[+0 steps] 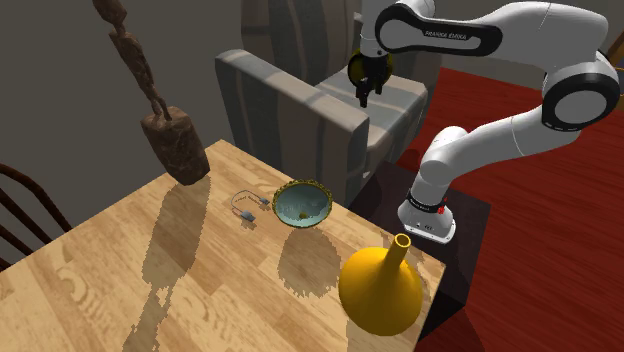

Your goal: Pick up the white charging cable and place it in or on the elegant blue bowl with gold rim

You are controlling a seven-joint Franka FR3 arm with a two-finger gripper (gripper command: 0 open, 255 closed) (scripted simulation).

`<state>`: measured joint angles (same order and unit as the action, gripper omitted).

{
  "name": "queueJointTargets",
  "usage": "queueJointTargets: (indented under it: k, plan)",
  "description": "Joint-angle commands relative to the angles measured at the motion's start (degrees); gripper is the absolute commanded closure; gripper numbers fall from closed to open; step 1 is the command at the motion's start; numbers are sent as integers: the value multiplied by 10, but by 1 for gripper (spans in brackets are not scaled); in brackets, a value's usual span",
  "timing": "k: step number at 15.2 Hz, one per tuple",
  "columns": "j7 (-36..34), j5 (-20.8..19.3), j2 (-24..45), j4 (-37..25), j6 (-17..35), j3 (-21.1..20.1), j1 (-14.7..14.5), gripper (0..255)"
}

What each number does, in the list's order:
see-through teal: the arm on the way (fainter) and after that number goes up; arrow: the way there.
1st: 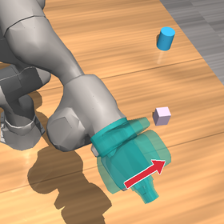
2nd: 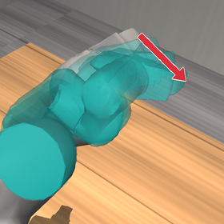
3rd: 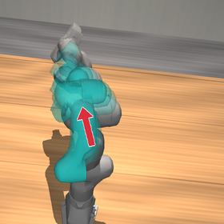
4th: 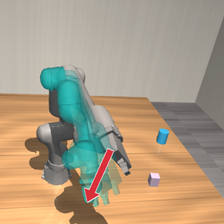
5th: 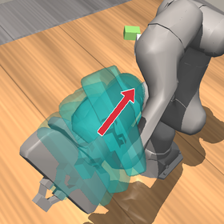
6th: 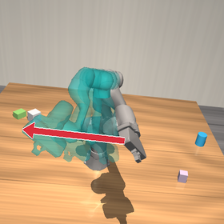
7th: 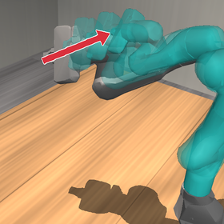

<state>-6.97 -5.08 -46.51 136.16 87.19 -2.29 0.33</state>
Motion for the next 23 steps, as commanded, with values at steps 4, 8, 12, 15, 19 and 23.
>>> queueJointTargets:
  k: [4,8,12,15,19,23]
  plan:
    - [-33,25,26,7,30,-29,-12,0]
    - [-76,55,70,7,71,-69,-28,0]
    - [-118,79,123,-4,113,-108,-41,0]
    - [-149,91,169,-19,143,-137,-48,0]
    - [-191,99,236,-48,182,-175,-56,0]
    - [-237,94,309,-88,215,-211,-63,0]
